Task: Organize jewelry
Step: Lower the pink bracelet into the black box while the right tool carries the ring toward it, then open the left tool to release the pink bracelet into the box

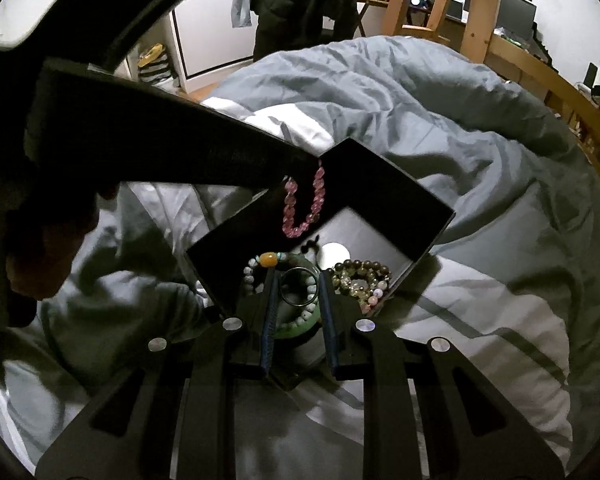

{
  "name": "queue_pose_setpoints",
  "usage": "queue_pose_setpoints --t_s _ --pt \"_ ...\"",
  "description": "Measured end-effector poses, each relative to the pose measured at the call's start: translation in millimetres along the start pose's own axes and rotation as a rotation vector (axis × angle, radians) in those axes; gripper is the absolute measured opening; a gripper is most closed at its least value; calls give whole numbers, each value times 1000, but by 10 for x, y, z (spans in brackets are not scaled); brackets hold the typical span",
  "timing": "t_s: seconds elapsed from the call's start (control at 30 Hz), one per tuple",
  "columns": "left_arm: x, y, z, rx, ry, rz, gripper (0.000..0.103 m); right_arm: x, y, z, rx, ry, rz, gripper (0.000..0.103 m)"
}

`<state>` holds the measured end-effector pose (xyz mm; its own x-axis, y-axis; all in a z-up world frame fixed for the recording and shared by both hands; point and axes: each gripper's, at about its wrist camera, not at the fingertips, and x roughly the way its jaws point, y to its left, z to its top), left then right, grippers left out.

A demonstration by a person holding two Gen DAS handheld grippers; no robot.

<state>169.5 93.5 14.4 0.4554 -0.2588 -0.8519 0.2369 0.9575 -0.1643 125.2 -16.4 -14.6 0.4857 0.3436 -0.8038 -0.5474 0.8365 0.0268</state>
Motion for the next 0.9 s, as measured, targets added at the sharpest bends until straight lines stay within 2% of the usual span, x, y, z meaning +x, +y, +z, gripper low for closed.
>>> queue_pose_setpoints --t_s 0.23,0.5,0.57,0.63,0.67,0.7,0.73,0.8,0.83,0.87,0.9 --pt "37 86 20 -50 10 4 8 54 -26 -14 15 5 22 21" --pt "-2 77 24 -55 -8 -3 8 93 -38 -25 25 22 30 21" --pt "-26 93 29 -65 -18 -11 21 91 -49 -29 33 23 30 21" --pt "-66 88 34 -63 -43 14 60 66 -58 -36 39 15 30 21" --pt "-99 82 38 -61 -62 35 69 31 -69 -41 44 3 31 22" --pt "-134 76 42 -60 -81 52 75 5 -80 -45 48 -1 39 23" --pt "-174 66 46 -55 -100 48 75 -31 -91 -49 50 -6 43 28" --pt "-219 57 61 -58 -113 14 76 -100 -105 -63 50 -27 39 45" --pt "-244 50 66 -59 -124 6 76 -152 -113 -72 51 -45 41 60" --pt "-262 39 69 -54 -133 11 77 -204 -122 -80 53 -63 35 68" --pt "-279 32 70 -50 -140 17 79 -257 -142 -87 57 -76 25 68"
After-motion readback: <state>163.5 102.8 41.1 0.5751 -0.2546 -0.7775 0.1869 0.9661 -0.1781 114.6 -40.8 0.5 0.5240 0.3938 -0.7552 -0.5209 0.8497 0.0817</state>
